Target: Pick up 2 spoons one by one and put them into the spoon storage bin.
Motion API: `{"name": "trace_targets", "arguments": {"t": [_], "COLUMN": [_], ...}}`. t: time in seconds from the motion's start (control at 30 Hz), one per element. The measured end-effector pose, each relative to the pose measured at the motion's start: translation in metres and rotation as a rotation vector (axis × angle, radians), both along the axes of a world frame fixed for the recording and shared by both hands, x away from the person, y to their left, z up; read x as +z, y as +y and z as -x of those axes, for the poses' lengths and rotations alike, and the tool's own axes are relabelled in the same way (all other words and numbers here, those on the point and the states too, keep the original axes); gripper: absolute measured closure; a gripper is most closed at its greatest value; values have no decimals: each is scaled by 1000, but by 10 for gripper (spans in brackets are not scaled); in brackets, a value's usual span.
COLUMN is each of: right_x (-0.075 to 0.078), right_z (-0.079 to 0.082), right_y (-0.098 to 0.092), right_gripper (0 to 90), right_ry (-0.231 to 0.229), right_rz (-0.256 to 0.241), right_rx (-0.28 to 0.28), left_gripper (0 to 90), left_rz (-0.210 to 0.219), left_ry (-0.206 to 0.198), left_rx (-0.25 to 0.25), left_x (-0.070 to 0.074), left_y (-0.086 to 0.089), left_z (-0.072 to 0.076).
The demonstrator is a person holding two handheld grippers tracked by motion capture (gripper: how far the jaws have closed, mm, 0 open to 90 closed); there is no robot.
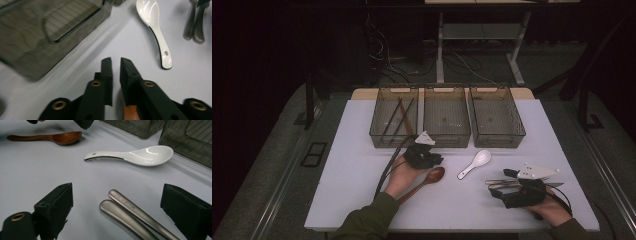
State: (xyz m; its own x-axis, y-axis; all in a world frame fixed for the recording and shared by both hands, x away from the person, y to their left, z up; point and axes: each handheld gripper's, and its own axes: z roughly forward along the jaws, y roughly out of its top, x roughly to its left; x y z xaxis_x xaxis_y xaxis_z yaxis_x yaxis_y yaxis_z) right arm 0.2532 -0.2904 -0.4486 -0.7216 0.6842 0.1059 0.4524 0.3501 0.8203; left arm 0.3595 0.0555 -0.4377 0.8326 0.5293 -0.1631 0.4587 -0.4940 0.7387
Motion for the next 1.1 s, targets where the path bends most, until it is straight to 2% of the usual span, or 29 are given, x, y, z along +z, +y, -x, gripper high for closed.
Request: {"name": "trace_targets", "arguments": {"t": [0.1, 0.2, 0.33, 0.47, 0.63, 0.83, 0.93, 1.1], "right_x": [0, 0, 0, 0, 1, 1, 0, 0], "right_z": [0, 0, 0, 0, 1, 1, 1, 0], "right_y": [0, -1, 0, 0, -1, -1, -1, -1], "right_gripper": [106, 106, 106, 106, 106, 107, 107, 106], "right_ry": [-1, -3, -4, -3, -3, -2, -2, -2], "right_rz": [0, -2, 0, -1, -2, -3, -1, -1], "right_rx": [-1, -1, 0, -2, -1, -1, -1, -2], "left_gripper": [622, 509, 441, 442, 443, 450, 478, 581], "left_rz": [25, 12, -12, -54, -75, -99, -107, -101], "left_ry": [6, 10, 31, 29, 34, 11, 1, 16], "left_rx": [10, 5, -4, -13, -40, -64, -85, -114], "left_x": [2, 2, -2, -6, -8, -8, -8, -7], "left_y": [8, 13, 16, 14, 10, 4, 3, 2], "left_z": [7, 18, 29, 32, 34, 38, 40, 40]}}
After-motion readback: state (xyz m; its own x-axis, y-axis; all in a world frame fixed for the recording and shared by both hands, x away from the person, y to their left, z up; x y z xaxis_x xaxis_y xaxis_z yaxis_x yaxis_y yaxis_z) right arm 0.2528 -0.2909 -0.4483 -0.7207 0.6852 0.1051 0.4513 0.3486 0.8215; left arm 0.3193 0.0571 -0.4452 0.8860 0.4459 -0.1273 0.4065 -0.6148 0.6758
